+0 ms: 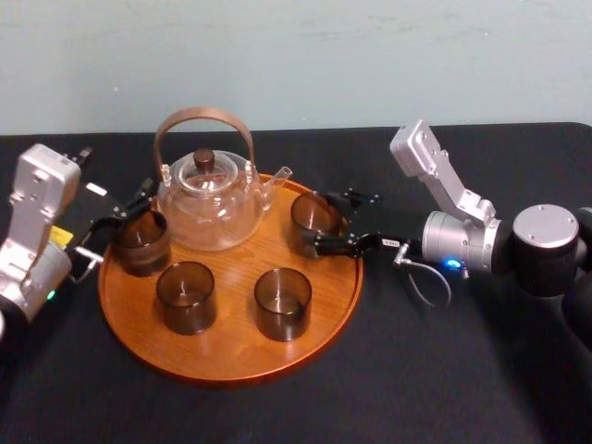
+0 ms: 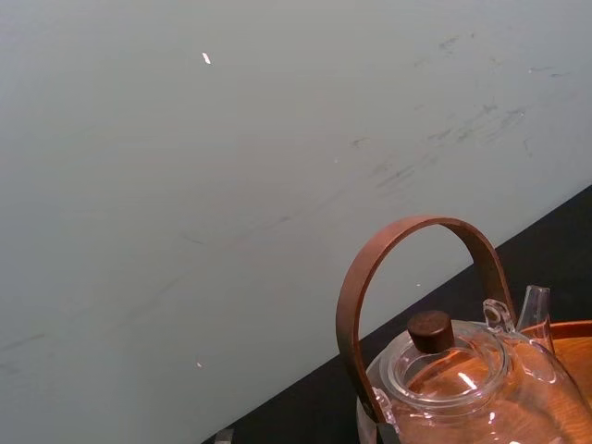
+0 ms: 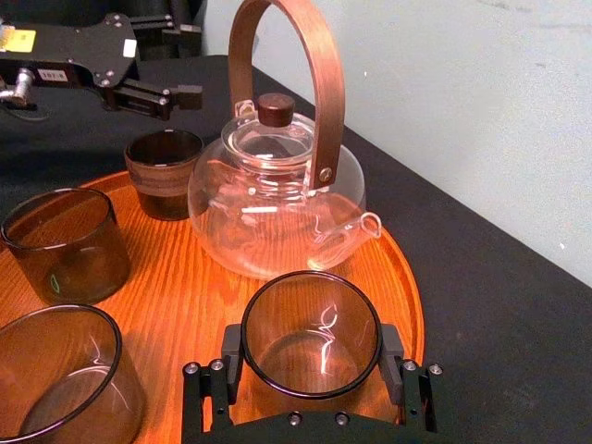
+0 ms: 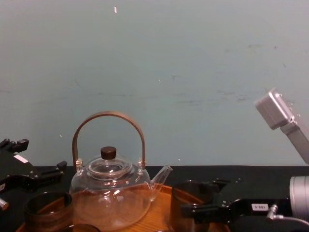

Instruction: Pick up the glass from the table and place it on the tray.

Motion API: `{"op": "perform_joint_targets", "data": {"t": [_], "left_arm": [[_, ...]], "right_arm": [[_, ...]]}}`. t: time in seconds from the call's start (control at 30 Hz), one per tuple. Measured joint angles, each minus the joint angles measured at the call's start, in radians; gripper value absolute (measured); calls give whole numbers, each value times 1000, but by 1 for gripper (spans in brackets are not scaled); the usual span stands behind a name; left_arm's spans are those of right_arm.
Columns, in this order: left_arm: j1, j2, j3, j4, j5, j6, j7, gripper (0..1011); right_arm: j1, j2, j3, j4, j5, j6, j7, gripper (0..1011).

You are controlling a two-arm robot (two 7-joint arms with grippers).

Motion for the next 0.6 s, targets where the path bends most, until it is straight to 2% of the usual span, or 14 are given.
{"op": "perform_joint_targets", "data": {"t": [0.6], "left_arm": [[0,0,0,0,0,0,0,1001]], "right_arm": [[0,-14,3,19,-24,2,-11,885]]}}
